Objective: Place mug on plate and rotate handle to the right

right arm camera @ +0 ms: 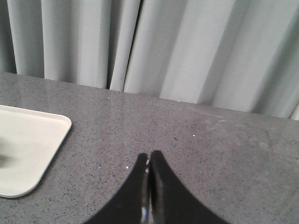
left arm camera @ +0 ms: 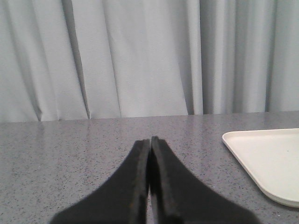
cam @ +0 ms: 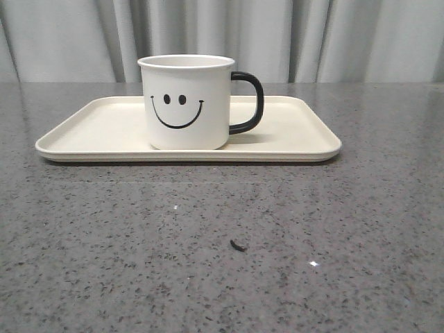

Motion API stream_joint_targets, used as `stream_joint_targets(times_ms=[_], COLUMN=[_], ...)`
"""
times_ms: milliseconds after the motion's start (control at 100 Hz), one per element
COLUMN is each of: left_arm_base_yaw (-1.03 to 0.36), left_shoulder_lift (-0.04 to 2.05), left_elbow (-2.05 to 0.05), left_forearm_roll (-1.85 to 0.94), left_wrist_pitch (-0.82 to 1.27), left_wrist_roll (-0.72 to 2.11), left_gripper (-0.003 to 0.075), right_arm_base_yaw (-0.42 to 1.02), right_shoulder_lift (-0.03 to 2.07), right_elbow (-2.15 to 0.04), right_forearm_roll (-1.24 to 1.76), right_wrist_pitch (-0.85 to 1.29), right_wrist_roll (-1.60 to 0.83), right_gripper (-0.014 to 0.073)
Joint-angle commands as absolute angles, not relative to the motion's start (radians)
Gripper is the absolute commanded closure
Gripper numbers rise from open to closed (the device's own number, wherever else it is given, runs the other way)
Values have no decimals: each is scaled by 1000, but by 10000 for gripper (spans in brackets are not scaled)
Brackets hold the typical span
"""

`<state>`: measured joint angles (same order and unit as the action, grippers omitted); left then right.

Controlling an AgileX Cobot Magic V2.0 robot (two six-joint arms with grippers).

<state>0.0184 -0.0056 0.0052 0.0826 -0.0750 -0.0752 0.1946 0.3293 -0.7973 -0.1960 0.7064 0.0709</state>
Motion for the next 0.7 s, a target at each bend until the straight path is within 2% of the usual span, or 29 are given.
stream_joint_targets(times_ms=[0, 690], left_arm_base_yaw=[19, 19], left_shoulder_lift=[-38, -38], left_elbow=[8, 8], left_forearm_roll=[73, 73], left_wrist_pitch=[-144, -144], left_wrist_roll=[-85, -85], left_gripper=[739, 739], right_arm_base_yaw=[187, 187], right_shoulder_lift=[341, 333], right_elbow=[-818, -809], right_forearm_roll=[-217, -217], right_wrist_pitch=[636, 634], right_wrist_roll=[72, 72], right_gripper=[655, 655])
